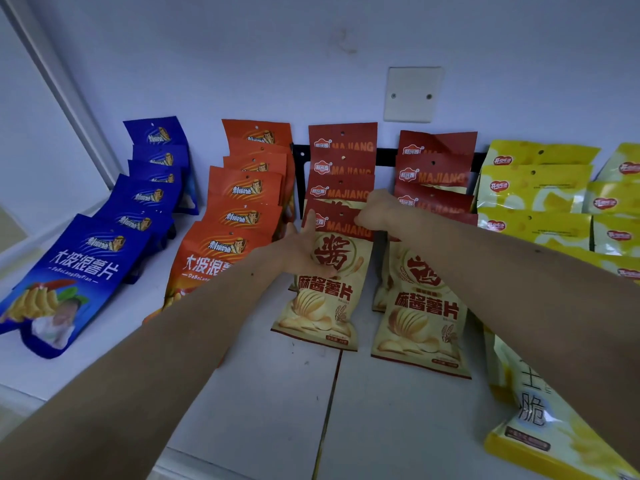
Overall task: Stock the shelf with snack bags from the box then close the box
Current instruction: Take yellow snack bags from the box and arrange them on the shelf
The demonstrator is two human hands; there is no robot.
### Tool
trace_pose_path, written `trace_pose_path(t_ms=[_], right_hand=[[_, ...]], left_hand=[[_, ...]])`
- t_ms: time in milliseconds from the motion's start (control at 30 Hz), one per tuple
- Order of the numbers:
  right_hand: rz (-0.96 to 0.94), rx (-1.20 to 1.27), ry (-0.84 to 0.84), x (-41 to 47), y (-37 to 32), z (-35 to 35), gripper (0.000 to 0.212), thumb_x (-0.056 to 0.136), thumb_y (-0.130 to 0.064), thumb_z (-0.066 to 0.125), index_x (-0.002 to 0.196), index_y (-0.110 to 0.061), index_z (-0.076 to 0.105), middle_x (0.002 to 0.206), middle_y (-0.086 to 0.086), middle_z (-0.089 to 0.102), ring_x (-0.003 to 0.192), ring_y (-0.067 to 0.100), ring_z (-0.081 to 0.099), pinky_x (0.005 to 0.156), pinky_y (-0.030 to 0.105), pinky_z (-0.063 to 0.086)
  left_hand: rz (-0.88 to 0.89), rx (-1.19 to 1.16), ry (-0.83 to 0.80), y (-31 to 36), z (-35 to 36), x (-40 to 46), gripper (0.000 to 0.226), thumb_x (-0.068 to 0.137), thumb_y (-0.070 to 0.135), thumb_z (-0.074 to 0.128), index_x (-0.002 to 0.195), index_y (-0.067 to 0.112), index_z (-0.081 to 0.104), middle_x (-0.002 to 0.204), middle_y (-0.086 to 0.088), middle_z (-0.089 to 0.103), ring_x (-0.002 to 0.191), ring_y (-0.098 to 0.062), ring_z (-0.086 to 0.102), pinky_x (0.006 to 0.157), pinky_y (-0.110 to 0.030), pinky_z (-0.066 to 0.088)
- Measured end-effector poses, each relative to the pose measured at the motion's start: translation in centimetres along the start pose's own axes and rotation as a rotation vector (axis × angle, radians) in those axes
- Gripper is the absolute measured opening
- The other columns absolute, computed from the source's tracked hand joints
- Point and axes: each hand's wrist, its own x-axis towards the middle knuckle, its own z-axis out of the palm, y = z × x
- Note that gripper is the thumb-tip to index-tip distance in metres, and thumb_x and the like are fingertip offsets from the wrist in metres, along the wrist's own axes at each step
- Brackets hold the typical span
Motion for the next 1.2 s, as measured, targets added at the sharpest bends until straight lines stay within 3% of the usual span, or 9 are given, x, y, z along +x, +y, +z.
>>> trace_pose_path(t_ms=[200, 300, 433, 567, 700, 833, 967, 1100, 1200], right_hand=[[-0.013, 0.050, -0.015, -0.5, -0.1, 0.3, 0.008, 0.094, -0.014, 0.054, 0.097, -0.006, 0.054, 0.087, 0.004, 0.053, 0.086, 0.020, 0.058, 0.064, 0.023, 0.048], [-0.007, 0.089, -0.005, -0.4, -0.3, 0.6, 0.027, 0.092, -0.013, 0.057, 0.117, -0.002, 0.056, 0.107, 0.009, 0.059, 0.103, 0.023, 0.061, 0.084, 0.029, 0.051], [-0.017, 0.128, -0.031, -0.4, -0.3, 0.7, 0.030, 0.090, -0.013, 0.060, 0.118, -0.004, 0.056, 0.113, 0.011, 0.060, 0.098, 0.021, 0.060, 0.086, 0.031, 0.052], [-0.015, 0.137, -0.010, -0.4, -0.3, 0.8, 0.036, 0.087, -0.017, 0.064, 0.119, -0.004, 0.055, 0.117, 0.011, 0.060, 0.103, 0.023, 0.060, 0.087, 0.030, 0.052], [0.012, 0.085, 0.080, -0.8, -1.1, 0.7, 0.057, 0.081, -0.022, 0.070, 0.125, -0.002, 0.041, 0.129, 0.015, 0.048, 0.113, 0.029, 0.055, 0.087, 0.034, 0.052], [-0.081, 0.085, 0.213, -1.3, -3.0, 0.8, 0.068, 0.082, -0.017, 0.068, 0.137, -0.003, 0.030, 0.132, 0.016, 0.042, 0.119, 0.032, 0.049, 0.099, 0.039, 0.045], [-0.197, 0.123, 0.260, -1.8, -5.7, 1.6, 0.051, 0.082, -0.007, 0.063, 0.128, -0.002, 0.040, 0.119, 0.013, 0.052, 0.106, 0.028, 0.055, 0.078, 0.032, 0.046], [-0.263, 0.043, 0.257, -1.8, -8.7, 2.9, 0.017, 0.081, 0.000, 0.059, 0.090, -0.006, 0.047, 0.085, 0.005, 0.044, 0.072, 0.017, 0.046, 0.060, 0.029, 0.038], [-0.239, 0.009, 0.188, -0.7, -11.2, 4.1, 0.021, 0.083, -0.001, 0.058, 0.075, -0.011, 0.041, 0.077, 0.002, 0.041, 0.070, 0.018, 0.048, 0.053, 0.029, 0.041]], left_hand=[[-0.050, 0.024, -0.003, 0.1, 0.2, -0.3, 0.136, 0.071, 0.058, 0.075, 0.141, 0.028, -0.037, 0.159, -0.017, -0.012, 0.148, -0.030, -0.011, 0.117, -0.050, 0.014], [-0.061, 0.023, -0.016, -0.2, 0.3, -0.3, 0.135, 0.071, 0.059, 0.074, 0.141, 0.028, -0.038, 0.159, -0.016, -0.019, 0.148, -0.030, -0.008, 0.117, -0.047, 0.016], [-0.066, 0.022, 0.004, -0.1, 0.4, -0.7, 0.130, 0.077, 0.053, 0.073, 0.143, 0.025, -0.035, 0.158, -0.016, -0.020, 0.149, -0.033, 0.001, 0.116, -0.044, 0.020], [-0.046, 0.037, 0.023, 0.1, 0.2, -1.4, 0.126, 0.080, 0.050, 0.071, 0.144, 0.023, -0.033, 0.159, -0.013, -0.019, 0.148, -0.032, -0.012, 0.118, -0.049, 0.015], [-0.036, 0.002, 0.053, -0.6, -0.2, -2.1, 0.128, 0.077, 0.052, 0.073, 0.144, 0.028, -0.033, 0.159, -0.008, -0.021, 0.146, -0.030, -0.020, 0.117, -0.052, 0.012], [-0.061, 0.039, 0.080, -2.1, -1.0, -3.3, 0.130, 0.072, 0.066, 0.069, 0.145, 0.026, -0.032, 0.159, -0.008, -0.024, 0.148, -0.034, -0.006, 0.117, -0.052, 0.018], [-0.078, 0.099, 0.154, -4.5, -1.7, -4.8, 0.124, 0.076, 0.067, 0.063, 0.148, 0.020, -0.027, 0.157, -0.014, -0.025, 0.148, -0.035, -0.006, 0.118, -0.052, 0.015], [-0.081, 0.150, 0.177, -7.7, -3.1, -5.1, 0.119, 0.081, 0.062, 0.063, 0.149, 0.020, -0.025, 0.157, -0.014, -0.026, 0.148, -0.032, -0.011, 0.119, -0.052, 0.007], [-0.081, 0.176, 0.179, -10.6, -5.1, -4.6, 0.121, 0.079, 0.064, 0.063, 0.148, 0.020, -0.026, 0.157, -0.015, -0.025, 0.147, -0.032, -0.014, 0.118, -0.053, 0.003]])
